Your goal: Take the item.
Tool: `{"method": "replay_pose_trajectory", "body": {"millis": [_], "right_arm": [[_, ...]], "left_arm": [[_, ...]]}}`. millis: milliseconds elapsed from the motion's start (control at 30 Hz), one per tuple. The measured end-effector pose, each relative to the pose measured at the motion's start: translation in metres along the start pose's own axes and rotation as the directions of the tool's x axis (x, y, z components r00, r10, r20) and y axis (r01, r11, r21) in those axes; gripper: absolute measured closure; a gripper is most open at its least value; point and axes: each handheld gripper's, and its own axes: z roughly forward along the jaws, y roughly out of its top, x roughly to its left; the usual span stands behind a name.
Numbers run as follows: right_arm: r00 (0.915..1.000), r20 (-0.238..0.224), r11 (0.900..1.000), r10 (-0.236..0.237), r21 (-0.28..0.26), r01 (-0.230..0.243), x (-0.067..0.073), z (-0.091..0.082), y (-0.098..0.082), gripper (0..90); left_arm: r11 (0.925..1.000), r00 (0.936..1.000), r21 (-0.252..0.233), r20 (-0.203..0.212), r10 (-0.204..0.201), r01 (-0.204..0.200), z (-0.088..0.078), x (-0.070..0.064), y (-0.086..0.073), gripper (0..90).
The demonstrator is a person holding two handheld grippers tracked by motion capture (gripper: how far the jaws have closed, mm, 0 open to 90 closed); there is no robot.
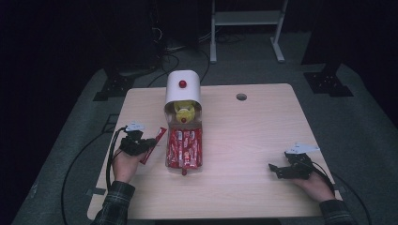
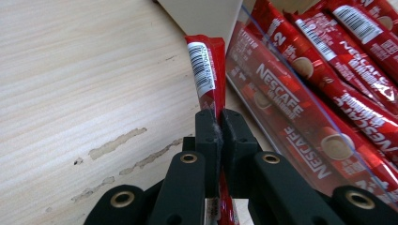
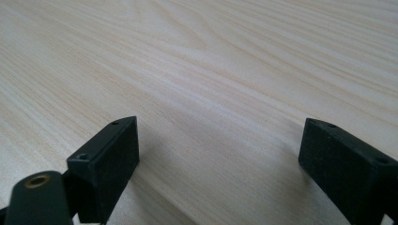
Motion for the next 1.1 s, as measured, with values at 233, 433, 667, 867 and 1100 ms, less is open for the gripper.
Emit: {"method": "replay_pose_trajectory", "body": {"millis": [233,433,667,867,1100], "right_arm": [[1.0000,0.000,1.000,0.000,0.000,0.000,0.000,0.000,0.000,11.5],[1.0000,0.000,1.000,0.000,0.000,0.000,0.000,0.000,0.000,11.5],[1.0000,0.000,1.000,0.000,0.000,0.000,0.000,0.000,0.000,11.5],[1.0000,0.000,1.000,0.000,0.000,0.000,0.000,0.000,0.000,11.5],[1.0000,0.000,1.000,0.000,0.000,0.000,0.000,0.000,0.000,11.5]], "left_arm": [[0.9996,0.9997,0.019,0.000,-0.023,0.023,0.007,0.004,-0.005,86.2],[0.9989,0.9997,0.039,-0.002,-0.025,0.025,0.012,0.006,-0.007,86.2],[0.9966,0.9992,0.072,-0.005,-0.039,0.040,0.020,0.009,-0.011,86.2],[0.9944,0.9992,0.097,-0.009,-0.039,0.040,0.025,0.010,-0.014,86.1],[0.9930,0.9994,0.113,-0.010,-0.033,0.034,0.029,0.008,-0.015,85.7]]}}
